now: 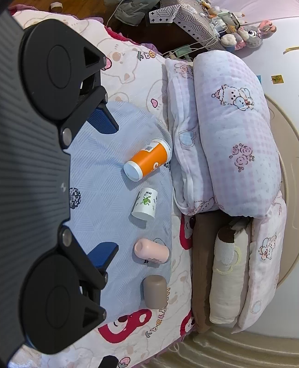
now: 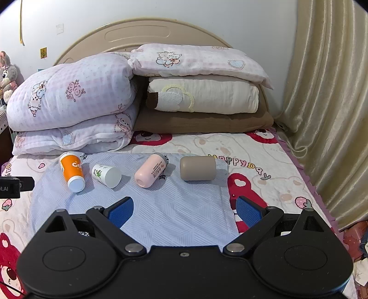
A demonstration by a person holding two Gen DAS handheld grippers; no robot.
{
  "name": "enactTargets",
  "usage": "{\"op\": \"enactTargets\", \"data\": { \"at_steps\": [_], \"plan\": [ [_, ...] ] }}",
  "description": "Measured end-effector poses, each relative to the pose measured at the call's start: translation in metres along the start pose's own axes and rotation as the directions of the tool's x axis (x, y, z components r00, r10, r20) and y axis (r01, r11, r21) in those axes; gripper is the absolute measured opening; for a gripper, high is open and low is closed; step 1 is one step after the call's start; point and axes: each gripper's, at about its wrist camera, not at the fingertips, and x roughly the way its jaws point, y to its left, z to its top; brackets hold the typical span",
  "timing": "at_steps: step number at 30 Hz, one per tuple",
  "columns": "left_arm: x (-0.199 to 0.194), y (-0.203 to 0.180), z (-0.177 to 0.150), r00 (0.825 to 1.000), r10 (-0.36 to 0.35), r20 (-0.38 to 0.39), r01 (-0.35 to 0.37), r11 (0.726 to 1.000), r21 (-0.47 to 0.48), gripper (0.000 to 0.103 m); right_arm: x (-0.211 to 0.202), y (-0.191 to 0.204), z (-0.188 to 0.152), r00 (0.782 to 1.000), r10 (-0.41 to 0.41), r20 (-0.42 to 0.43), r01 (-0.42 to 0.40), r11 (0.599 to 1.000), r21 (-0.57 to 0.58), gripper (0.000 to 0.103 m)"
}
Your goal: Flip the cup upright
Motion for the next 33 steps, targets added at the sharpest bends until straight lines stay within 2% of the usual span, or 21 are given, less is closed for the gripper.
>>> {"op": "enactTargets", "data": {
  "at_steps": [33],
  "plan": [
    [0.01,0.007,-0.007,0.999,-0.029,-0.043,0.028,0.999,-0.037,0.102,0.001,0.002,-0.001,1.0,-0.002,-0.01,0.002,1.0,-0.013,0.098]
  ]
}}
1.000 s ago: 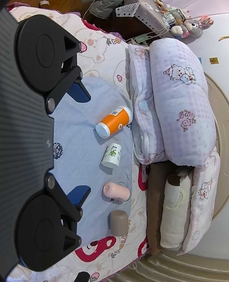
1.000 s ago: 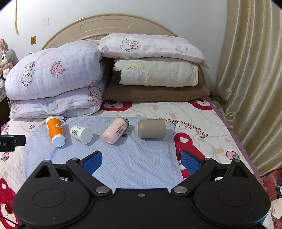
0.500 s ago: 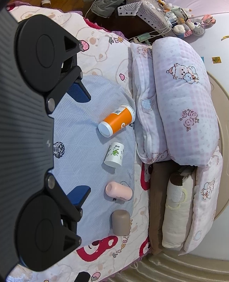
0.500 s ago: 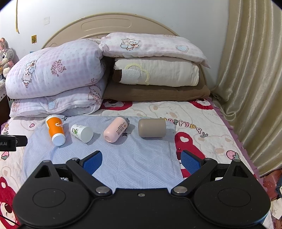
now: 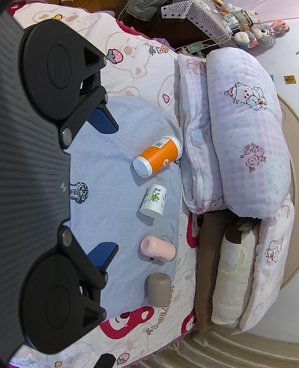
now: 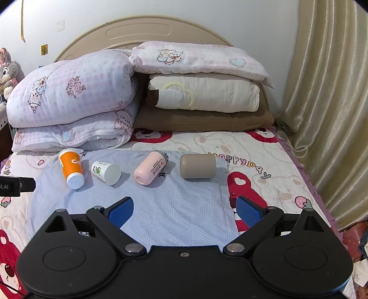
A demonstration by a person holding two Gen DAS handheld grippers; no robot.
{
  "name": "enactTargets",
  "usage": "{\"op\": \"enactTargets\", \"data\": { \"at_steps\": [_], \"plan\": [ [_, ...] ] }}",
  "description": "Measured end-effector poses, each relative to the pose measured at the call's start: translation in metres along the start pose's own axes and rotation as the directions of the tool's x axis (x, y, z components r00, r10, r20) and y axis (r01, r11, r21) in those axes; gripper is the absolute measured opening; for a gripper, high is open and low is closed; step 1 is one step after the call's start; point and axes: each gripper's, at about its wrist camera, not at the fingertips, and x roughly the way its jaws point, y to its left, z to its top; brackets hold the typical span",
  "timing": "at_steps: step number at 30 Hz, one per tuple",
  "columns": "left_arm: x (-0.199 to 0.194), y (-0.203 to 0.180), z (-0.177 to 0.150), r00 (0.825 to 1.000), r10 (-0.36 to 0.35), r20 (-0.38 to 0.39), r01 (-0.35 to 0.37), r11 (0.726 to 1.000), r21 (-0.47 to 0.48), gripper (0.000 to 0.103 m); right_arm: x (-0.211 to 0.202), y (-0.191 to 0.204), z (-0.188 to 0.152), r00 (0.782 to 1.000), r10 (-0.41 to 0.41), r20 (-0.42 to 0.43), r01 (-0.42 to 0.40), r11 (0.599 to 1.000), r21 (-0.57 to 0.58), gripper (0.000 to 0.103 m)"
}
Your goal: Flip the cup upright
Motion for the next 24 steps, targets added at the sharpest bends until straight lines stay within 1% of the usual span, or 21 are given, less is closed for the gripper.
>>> {"op": "enactTargets", "data": {
  "at_steps": [19,21,24],
  "plan": [
    [0.006,-0.007,-0.004,1.0,-0.016,-0.025,0.016,1.0,0.017,0.102,0.0,0.001,0.0,1.0,-0.004,-0.003,0.004,1.0,-0.004,0.098],
    [0.007,-0.011,-0.005,0.999,-0.029,-0.032,0.03,0.999,0.031,0.102,0.001,0.0,0.001,1.0,0.013,-0.01,-0.013,1.0,0.002,0.098],
    [0.01,-0.014,-0.006,0.997,-0.052,-0.051,0.054,0.998,0.043,0.102,-0.003,-0.001,0.001,0.998,0.064,-0.011,-0.064,0.998,0.015,0.098]
  ]
}}
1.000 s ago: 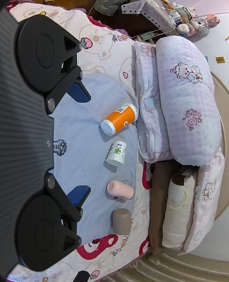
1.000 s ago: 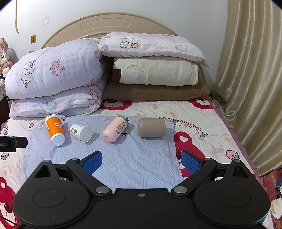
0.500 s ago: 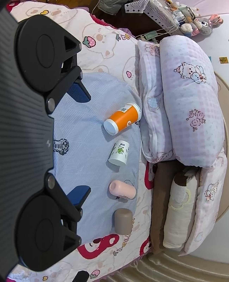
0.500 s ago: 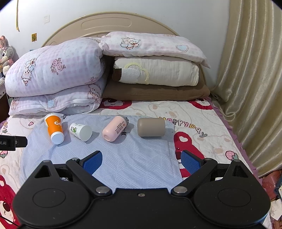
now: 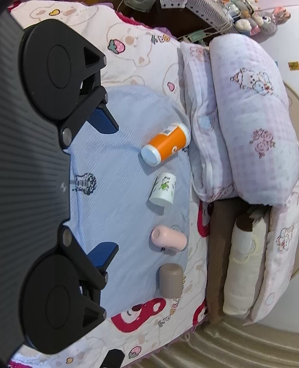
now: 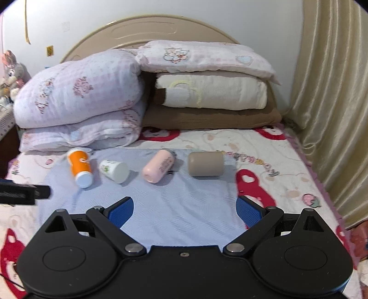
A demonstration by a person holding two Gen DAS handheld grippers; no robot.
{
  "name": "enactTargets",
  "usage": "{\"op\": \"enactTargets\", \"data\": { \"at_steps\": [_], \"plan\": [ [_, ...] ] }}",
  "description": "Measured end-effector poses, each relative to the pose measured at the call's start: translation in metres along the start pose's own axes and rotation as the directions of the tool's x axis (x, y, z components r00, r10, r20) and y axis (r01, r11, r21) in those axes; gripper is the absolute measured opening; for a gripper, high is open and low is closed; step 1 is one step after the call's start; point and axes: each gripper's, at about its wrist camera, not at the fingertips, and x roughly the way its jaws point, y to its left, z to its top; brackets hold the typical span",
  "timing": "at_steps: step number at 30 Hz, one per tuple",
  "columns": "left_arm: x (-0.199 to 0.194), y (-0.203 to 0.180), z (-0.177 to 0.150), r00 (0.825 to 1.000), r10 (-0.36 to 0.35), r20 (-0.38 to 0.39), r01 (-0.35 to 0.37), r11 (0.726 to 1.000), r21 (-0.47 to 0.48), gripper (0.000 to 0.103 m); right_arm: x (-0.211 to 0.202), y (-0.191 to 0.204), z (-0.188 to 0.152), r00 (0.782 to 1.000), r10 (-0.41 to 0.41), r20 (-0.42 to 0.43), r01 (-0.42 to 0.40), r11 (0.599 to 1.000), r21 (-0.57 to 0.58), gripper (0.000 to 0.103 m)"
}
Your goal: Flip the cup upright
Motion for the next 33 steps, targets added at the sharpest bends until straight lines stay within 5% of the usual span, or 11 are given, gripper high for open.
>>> {"op": "enactTargets", "data": {
  "at_steps": [13,18,24,26,30,33],
  "plan": [
    [0.014,0.01,0.007,0.998,-0.061,-0.025,0.061,0.998,-0.011,0.102,0.01,-0.003,0.004,1.0,0.004,-0.008,-0.004,1.0,0.009,0.098],
    [0.026,-0.003,0.02,0.996,-0.078,0.042,0.074,0.994,0.081,0.102,0.025,-0.033,0.003,0.99,0.138,-0.014,-0.134,0.978,0.16,0.098],
    [0.06,-0.028,0.049,0.963,-0.263,0.059,0.246,0.947,0.206,0.102,0.065,-0.086,-0.002,0.967,0.254,-0.027,-0.222,0.885,0.41,0.098],
    [0.074,-0.044,0.059,0.953,-0.297,0.058,0.271,0.924,0.27,0.102,0.086,-0.106,-0.006,0.94,0.339,-0.035,-0.275,0.814,0.512,0.098],
    [0.113,-0.082,0.078,0.946,-0.321,0.044,0.273,0.863,0.425,0.102,0.133,-0.133,-0.014,0.895,0.44,-0.072,-0.289,0.695,0.658,0.097],
    [0.147,-0.11,0.085,0.94,-0.338,-0.043,0.306,0.784,0.541,0.102,0.161,-0.141,-0.013,0.877,0.474,-0.082,-0.275,0.634,0.723,0.097]
  ]
}}
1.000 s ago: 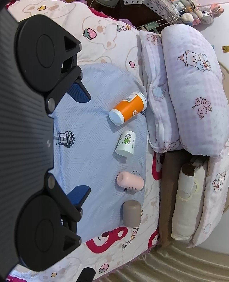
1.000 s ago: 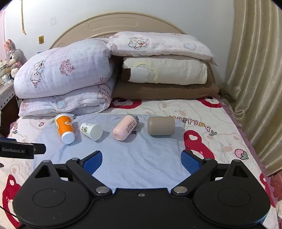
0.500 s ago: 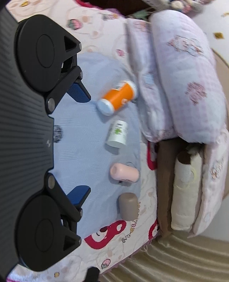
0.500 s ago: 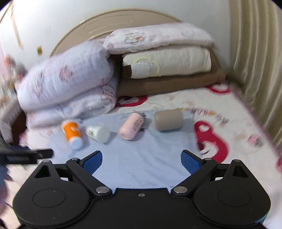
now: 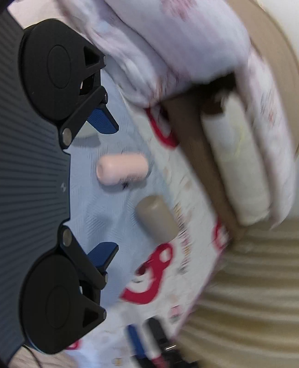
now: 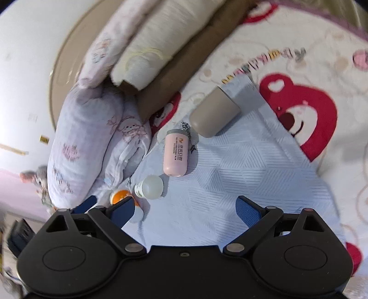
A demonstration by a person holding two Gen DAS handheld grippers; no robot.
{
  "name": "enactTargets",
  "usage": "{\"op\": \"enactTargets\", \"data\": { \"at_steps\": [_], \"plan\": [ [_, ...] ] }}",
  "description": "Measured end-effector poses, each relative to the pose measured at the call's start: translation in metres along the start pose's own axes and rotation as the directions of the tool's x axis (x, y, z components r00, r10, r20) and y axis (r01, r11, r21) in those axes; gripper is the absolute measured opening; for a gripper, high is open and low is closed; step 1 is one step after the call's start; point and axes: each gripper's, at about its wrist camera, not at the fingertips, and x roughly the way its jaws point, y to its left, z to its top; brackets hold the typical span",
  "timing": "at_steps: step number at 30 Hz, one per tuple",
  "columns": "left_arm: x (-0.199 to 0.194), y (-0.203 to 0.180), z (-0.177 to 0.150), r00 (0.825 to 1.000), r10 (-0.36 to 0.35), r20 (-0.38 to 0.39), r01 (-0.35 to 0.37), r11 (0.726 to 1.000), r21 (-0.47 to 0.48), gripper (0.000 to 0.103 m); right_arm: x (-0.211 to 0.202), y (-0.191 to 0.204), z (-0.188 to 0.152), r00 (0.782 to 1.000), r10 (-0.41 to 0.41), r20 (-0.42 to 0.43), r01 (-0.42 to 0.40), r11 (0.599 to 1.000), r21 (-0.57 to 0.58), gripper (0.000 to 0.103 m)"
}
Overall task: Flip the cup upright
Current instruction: 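Move the right tool down toward the lying grey tumbler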
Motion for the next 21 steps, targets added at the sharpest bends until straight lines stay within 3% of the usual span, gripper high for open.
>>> {"op": "enactTargets", "data": {
  "at_steps": [4,12,16,21],
  "plan": [
    [0.033,-0.006,0.004,1.0,-0.01,-0.018,0.012,0.998,0.07,0.102,0.024,-0.008,0.02,1.0,-0.002,-0.029,0.004,0.997,0.074,0.097],
    [0.092,0.004,-0.005,0.996,-0.087,0.022,0.085,0.992,0.089,0.099,0.075,-0.005,0.063,0.999,-0.047,0.002,0.047,0.991,0.123,0.097],
    [0.117,0.019,-0.006,0.987,-0.143,0.078,0.137,0.988,0.074,0.099,0.105,-0.006,0.084,0.995,-0.094,0.026,0.088,0.98,0.178,0.096],
    [0.144,0.018,0.008,0.983,-0.167,0.076,0.16,0.983,0.09,0.098,0.145,-0.025,0.102,0.995,-0.095,0.001,0.09,0.948,0.306,0.096]
  ]
}}
